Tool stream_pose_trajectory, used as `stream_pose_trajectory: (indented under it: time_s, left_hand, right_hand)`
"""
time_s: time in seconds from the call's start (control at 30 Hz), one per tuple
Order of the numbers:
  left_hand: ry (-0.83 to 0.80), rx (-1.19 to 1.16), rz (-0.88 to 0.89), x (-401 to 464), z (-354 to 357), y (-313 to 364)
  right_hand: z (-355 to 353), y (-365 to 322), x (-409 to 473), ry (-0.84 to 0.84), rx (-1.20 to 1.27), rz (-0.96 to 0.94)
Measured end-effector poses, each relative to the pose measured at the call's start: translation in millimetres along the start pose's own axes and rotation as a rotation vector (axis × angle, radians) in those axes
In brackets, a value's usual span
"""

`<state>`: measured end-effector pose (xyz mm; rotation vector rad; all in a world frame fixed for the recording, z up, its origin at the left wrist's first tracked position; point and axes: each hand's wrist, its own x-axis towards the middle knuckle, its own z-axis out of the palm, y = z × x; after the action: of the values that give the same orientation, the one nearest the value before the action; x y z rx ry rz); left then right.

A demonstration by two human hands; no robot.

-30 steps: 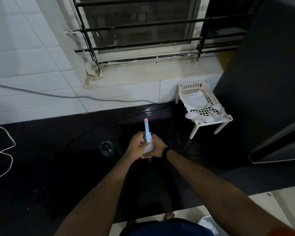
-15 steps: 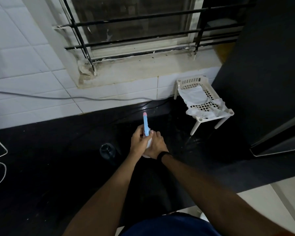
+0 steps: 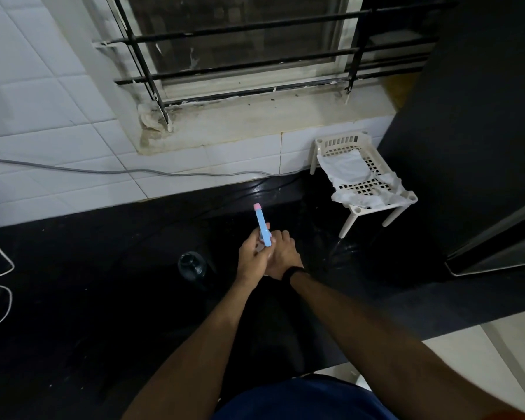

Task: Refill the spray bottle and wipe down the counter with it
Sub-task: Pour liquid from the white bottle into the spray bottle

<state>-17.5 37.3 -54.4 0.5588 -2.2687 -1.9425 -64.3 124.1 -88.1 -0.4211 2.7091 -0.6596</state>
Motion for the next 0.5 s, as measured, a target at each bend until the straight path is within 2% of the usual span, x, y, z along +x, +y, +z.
stream_pose_trajectory:
  time_s: [0.13, 0.17, 0.3, 0.5]
  left_hand:
    - [0.173, 0.053, -0.033, -3, -2, 4]
    - [0.170, 0.050, -0.034, -3, -1, 4]
    - [-0.012, -0.012, 0.020, -14, 1, -1]
    - [0.179, 0.094, 0.025, -20, -7, 1]
  right_hand:
    - [-1, -2, -8, 0.036, 0.089, 0.019]
    - [0, -2, -8, 0.038, 0.094, 0.024]
    - [0, -2, -6, 0.053, 0.023, -0.004]
    - [3, -2, -8, 0.047, 0.084, 0.042]
